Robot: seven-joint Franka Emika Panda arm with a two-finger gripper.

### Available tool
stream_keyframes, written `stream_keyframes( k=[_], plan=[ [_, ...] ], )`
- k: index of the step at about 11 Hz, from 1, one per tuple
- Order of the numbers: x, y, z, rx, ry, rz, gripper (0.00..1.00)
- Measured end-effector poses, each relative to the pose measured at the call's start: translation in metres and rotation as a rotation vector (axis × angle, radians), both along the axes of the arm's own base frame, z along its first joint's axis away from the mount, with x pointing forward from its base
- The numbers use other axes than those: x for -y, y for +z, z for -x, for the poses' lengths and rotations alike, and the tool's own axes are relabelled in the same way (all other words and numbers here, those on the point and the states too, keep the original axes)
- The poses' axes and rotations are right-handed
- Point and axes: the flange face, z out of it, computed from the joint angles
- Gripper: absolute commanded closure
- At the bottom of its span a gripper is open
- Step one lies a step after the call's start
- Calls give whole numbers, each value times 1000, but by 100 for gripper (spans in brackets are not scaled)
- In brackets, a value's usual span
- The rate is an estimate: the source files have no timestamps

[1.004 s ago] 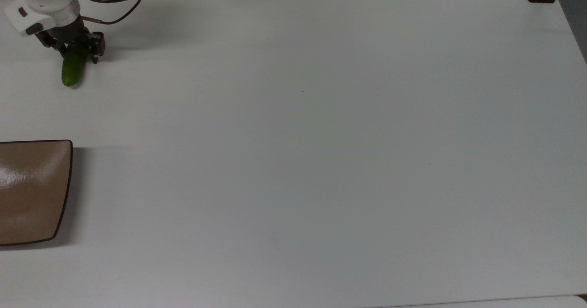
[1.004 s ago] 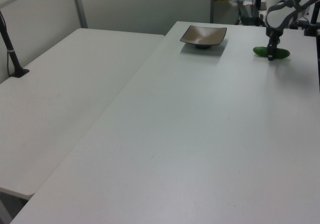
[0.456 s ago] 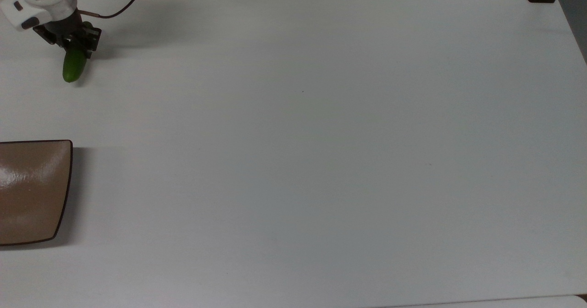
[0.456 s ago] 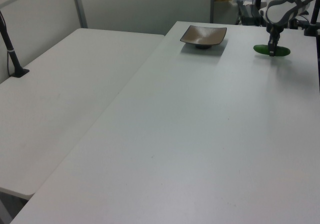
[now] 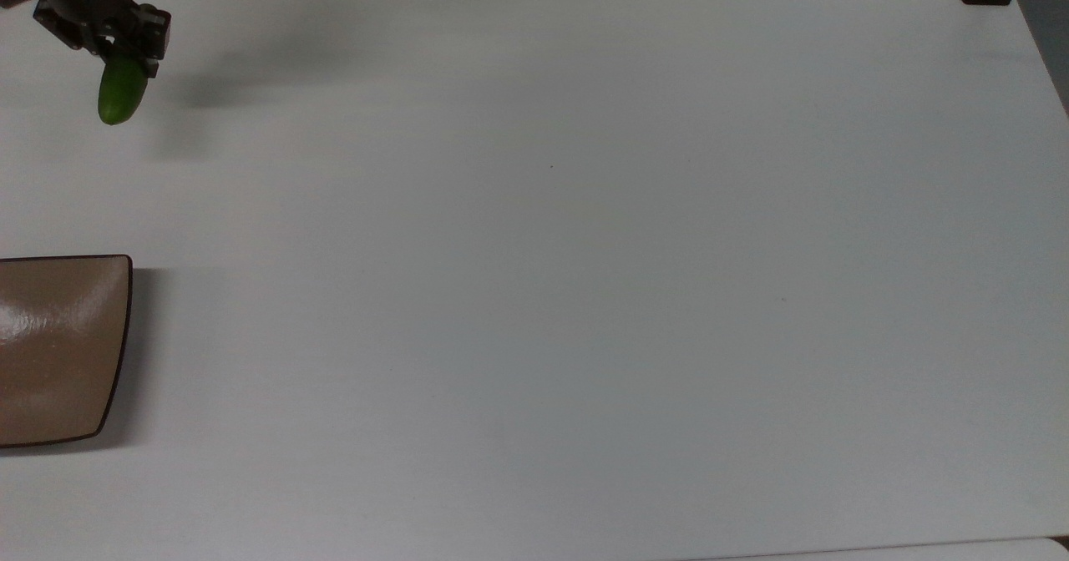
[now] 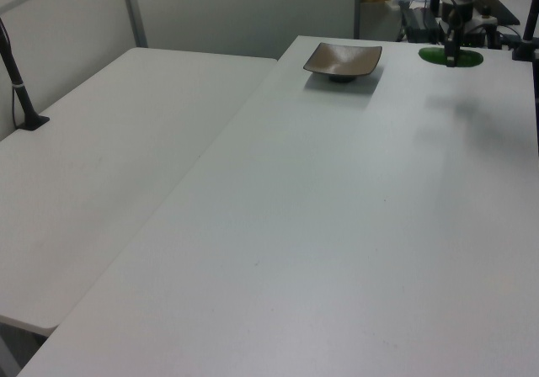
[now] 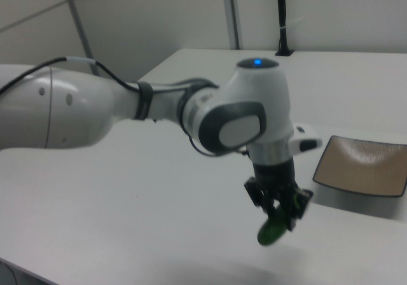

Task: Cucumber placed on a ceramic plate
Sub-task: 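Lift the held cucumber up off the table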

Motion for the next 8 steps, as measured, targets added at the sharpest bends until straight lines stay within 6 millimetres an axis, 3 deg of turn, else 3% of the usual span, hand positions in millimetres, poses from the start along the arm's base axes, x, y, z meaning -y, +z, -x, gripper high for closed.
stream_keyframes(
  k=[4, 8],
  plan=[
    [-31, 65, -23, 15, 20, -84, 82],
    [-50, 69, -40, 63, 39, -125, 82]
  ],
)
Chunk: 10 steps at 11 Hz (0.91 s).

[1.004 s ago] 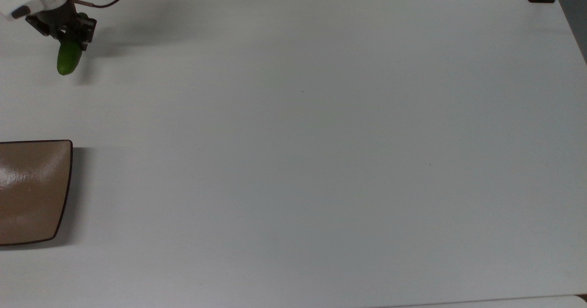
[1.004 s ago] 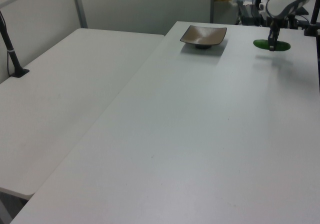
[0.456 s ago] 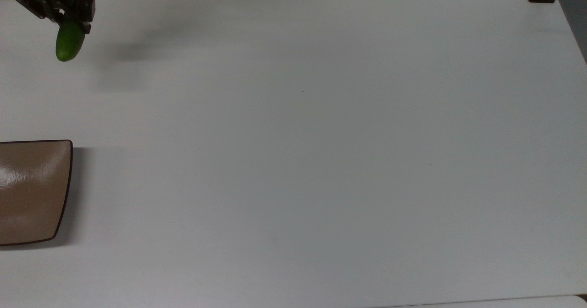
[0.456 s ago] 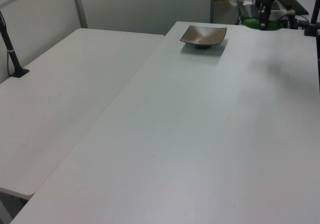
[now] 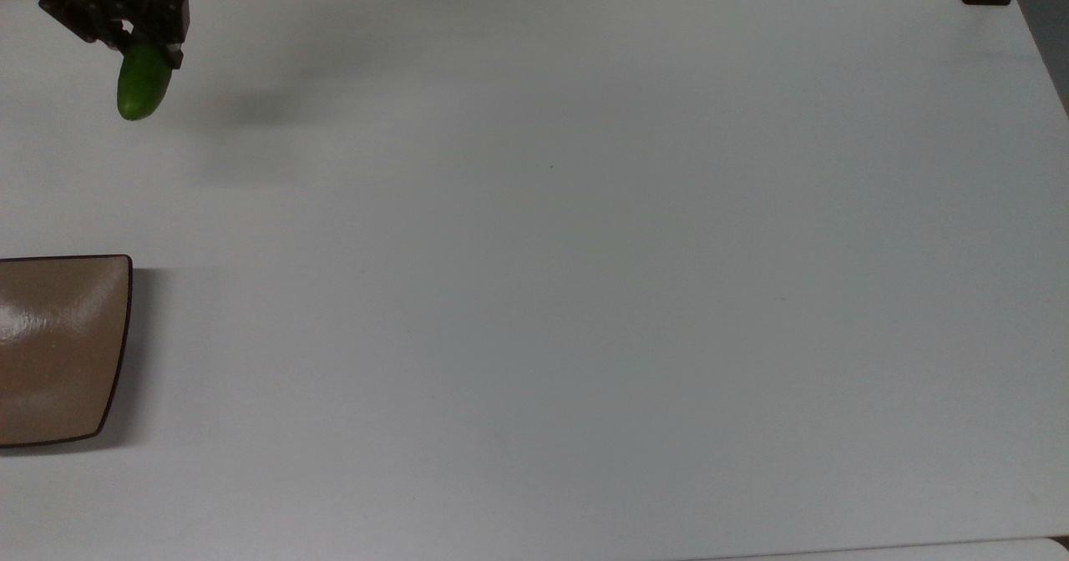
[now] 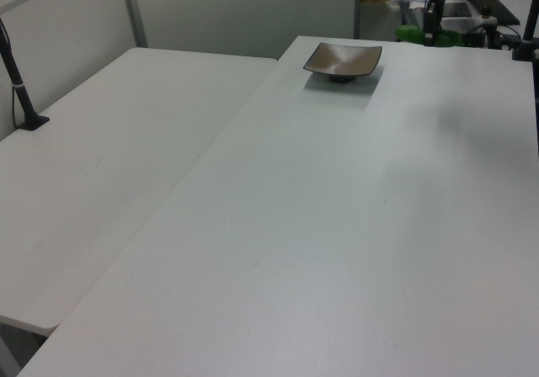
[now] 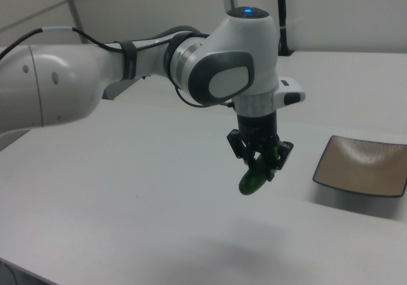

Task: Cucumber placed on a ceramic plate
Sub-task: 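Lift the held cucumber up off the table, then carry the cucumber over the ceramic plate and lower it in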

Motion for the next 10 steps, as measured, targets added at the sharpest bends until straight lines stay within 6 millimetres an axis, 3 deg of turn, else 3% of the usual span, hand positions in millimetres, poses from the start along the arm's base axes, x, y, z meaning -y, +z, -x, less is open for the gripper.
stream_keyframes(
  k=[5, 10],
  plan=[
    [21, -17, -49, 242, -29, 95, 82],
    [45, -48, -110, 545, -68, 235, 82]
  ],
)
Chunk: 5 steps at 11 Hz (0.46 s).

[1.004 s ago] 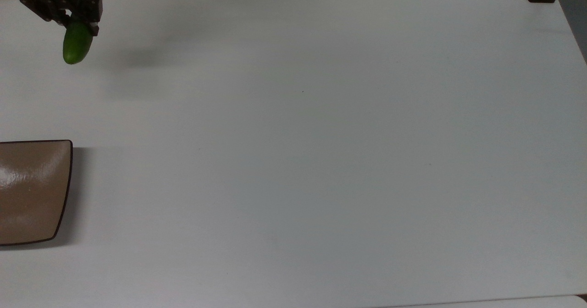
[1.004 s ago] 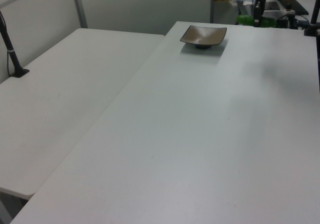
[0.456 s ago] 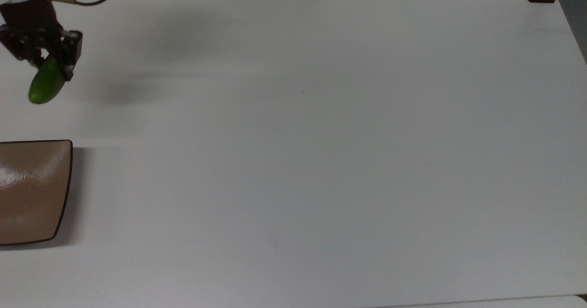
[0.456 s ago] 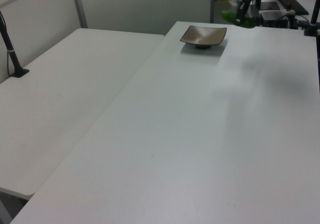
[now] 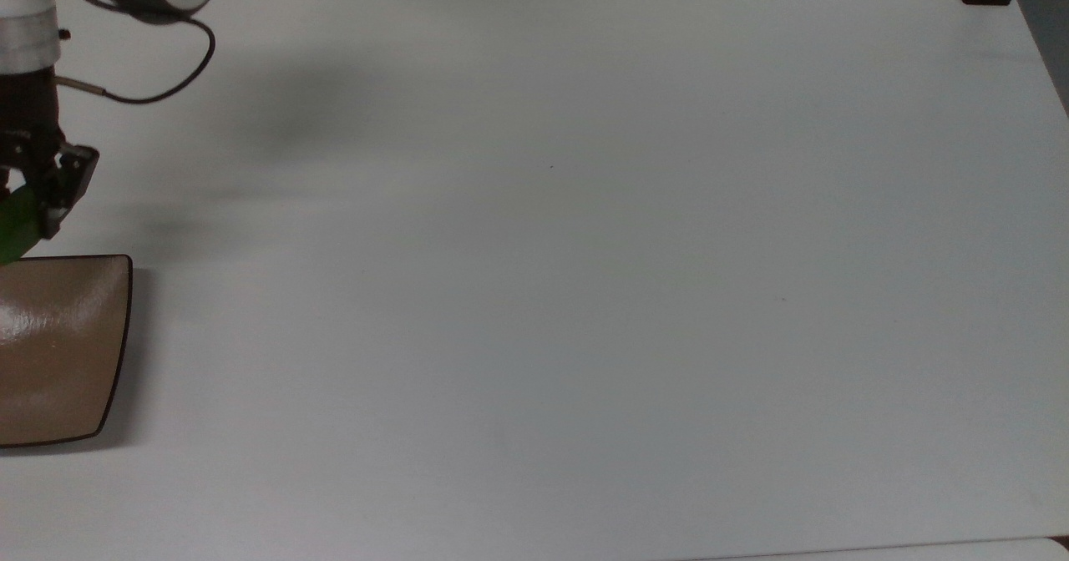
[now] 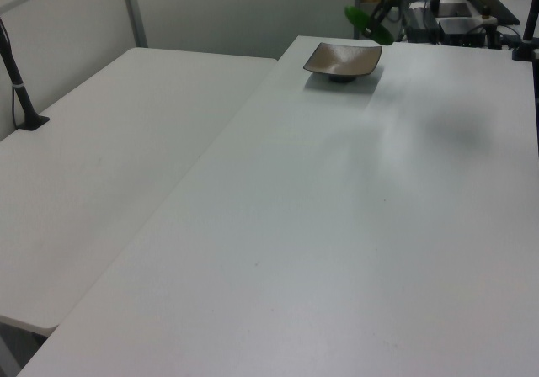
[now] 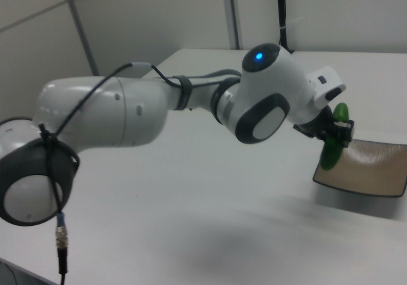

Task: Cucumber placed on a ceramic plate
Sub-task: 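Carry the cucumber over the ceramic plate and lower it in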

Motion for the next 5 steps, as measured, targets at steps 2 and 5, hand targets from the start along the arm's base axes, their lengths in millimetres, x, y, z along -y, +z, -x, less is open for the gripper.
stream_keyframes(
  k=[2, 5],
  plan=[
    [5, -21, -15, 75, -6, 54, 82],
    [8, -57, -38, 146, -3, 112, 78]
  ],
)
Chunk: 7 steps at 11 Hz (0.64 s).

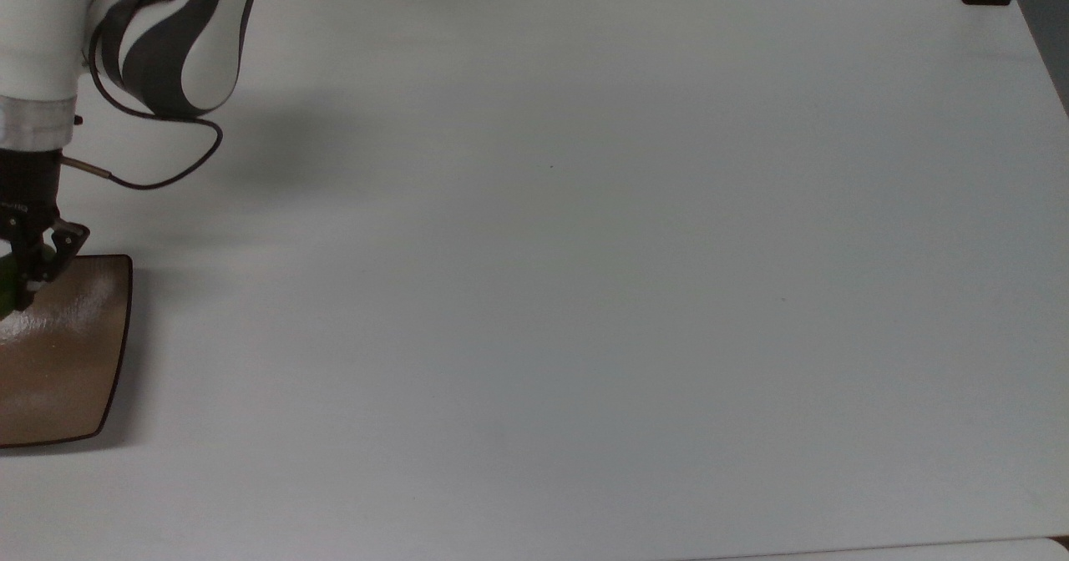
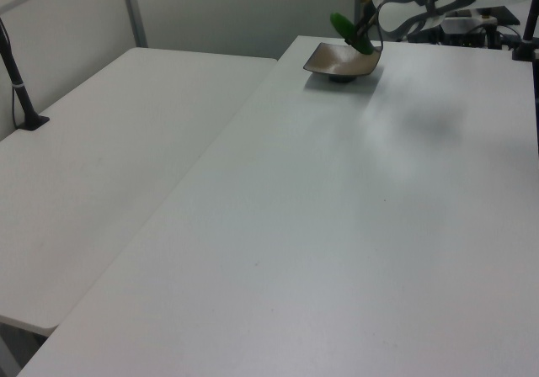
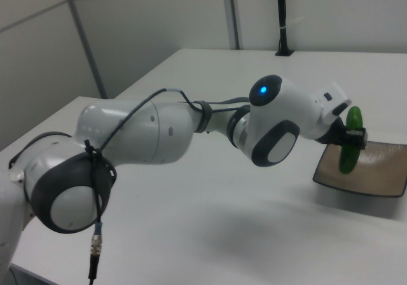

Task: Cucumber placed on a ceramic plate
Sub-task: 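Carry the cucumber over the ceramic plate and lower it in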

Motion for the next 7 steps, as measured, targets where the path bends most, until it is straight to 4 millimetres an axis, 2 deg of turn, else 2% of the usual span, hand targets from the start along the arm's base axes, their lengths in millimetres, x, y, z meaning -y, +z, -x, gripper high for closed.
stream_keyframes(
  k=[2, 4, 5, 6, 7],
  plan=[
    [-1, -15, -9, 27, 5, 22, 68],
    [-4, -36, -15, 47, 10, 41, 48],
    [-5, -44, -17, 47, 12, 44, 35],
    [-5, -49, -19, 44, 14, 44, 28],
    [-5, -51, -19, 44, 14, 44, 15]
  ],
)
